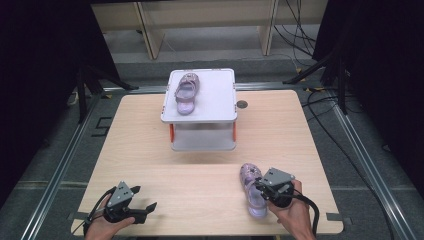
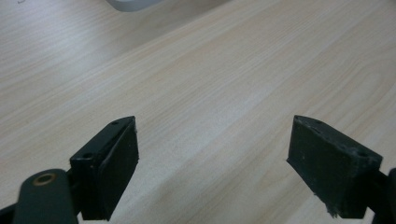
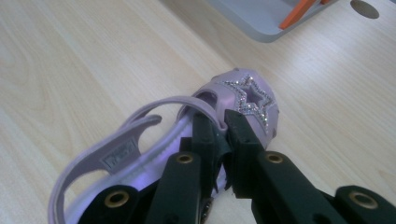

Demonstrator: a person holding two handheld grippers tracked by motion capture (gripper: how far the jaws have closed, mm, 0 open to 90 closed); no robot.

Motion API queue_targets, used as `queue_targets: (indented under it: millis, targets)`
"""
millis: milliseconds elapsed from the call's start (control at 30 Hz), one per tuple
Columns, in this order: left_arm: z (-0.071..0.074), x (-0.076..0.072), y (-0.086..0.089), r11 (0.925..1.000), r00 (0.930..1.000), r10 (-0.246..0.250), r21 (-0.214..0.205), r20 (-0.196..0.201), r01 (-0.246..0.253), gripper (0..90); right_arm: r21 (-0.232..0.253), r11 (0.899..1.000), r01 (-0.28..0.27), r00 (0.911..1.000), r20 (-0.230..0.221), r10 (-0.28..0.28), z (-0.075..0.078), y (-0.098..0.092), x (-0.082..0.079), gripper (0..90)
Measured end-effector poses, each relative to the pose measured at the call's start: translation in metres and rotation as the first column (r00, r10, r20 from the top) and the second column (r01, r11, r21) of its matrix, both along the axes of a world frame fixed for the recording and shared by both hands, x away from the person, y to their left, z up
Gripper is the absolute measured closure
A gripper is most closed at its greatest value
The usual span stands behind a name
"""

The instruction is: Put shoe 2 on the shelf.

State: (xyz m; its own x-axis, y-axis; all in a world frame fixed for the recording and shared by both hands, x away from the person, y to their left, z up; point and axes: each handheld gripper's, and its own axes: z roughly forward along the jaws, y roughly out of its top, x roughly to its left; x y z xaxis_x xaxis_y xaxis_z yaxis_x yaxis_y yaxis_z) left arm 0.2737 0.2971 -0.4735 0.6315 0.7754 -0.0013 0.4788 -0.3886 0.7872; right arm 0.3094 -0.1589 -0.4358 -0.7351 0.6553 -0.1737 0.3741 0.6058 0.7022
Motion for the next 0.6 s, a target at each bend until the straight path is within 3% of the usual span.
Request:
queue_targets:
  millis: [100,133,233,333,367,433,600]
  targets:
    - [-0.001,-0.001,-0.002,0.9996,1.0000,0.004,-0.027,0.002,-0.004,15.8,-0.002,1.000,0.002,1.0000,-0.003,-0.002,0.001,0.001,0.002,84.4]
    - [-0.001,-0.001,-0.001,1.0000,1.0000,-0.005,0.003,0.001,0.005,15.8,-0.012,1.000,0.004,1.0000,0.008,-0.004,0.003,0.001,0.002,84.5]
    - [-0.002,-0.002,-0.001,1.0000,1.0000,-0.002,-0.005,-0.005,0.002,15.8,-0.009,1.000,0.001,1.0000,0.006,0.000,0.006,0.000,0.005,84.8]
    - [-0.001,-0.001,0.002,0.9999,1.0000,0.008,-0.015,0.001,-0.008,15.8,0.043,0.999,0.009,1.0000,0.000,-0.009,0.013,-0.001,0.007,84.9]
    - [-0.001,-0.002,0.002,0.9990,0.9998,0.020,-0.040,0.003,-0.020,15.8,0.049,0.999,0.012,0.9999,-0.002,-0.012,0.016,0.000,0.007,84.9]
    - [-0.001,-0.001,0.003,0.9998,0.9999,0.015,-0.016,-0.001,-0.015,15.8,0.053,0.999,0.008,1.0000,0.000,-0.008,0.019,0.000,0.008,84.9]
    - [-0.001,-0.001,0.003,0.9998,0.9999,0.011,-0.017,-0.005,-0.011,15.8,0.072,0.997,0.004,0.9999,-0.012,-0.003,0.025,0.002,0.013,84.9]
